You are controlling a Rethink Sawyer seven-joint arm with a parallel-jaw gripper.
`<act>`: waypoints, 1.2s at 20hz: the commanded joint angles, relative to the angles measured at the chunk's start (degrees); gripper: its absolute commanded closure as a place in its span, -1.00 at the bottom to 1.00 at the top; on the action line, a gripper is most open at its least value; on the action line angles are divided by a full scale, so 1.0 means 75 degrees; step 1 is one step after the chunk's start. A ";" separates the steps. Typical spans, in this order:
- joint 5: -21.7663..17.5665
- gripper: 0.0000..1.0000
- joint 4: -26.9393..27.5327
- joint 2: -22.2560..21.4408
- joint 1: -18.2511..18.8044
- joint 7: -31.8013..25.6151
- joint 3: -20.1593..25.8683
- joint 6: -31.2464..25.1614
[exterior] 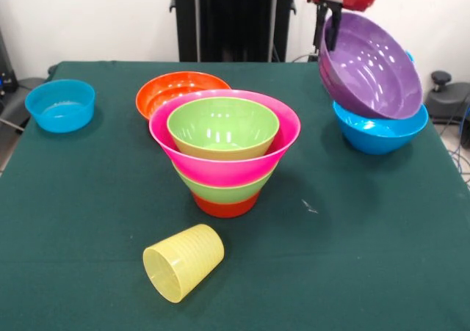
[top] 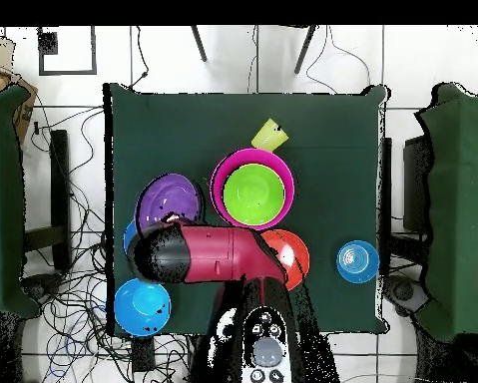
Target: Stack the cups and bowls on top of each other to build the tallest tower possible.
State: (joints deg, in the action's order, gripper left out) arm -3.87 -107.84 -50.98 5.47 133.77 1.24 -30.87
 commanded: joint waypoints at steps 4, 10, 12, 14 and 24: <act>-0.0883 1.00 -0.0174 -0.0497 0.0248 -0.1301 0.0462 -0.1561; -0.0976 1.00 -0.0004 -0.0870 0.0908 -0.1951 0.0679 -0.2251; -0.1043 1.00 -0.0024 -0.1047 0.1139 -0.2189 0.0763 -0.2454; -0.1118 1.00 -0.0017 -0.1151 0.1343 -0.2383 0.0834 -0.2589; -0.1333 1.00 0.0333 -0.1560 0.2238 -0.2984 0.1495 -0.3497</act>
State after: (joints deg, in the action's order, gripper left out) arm -9.97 -107.46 -61.76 20.79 131.52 5.29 -49.83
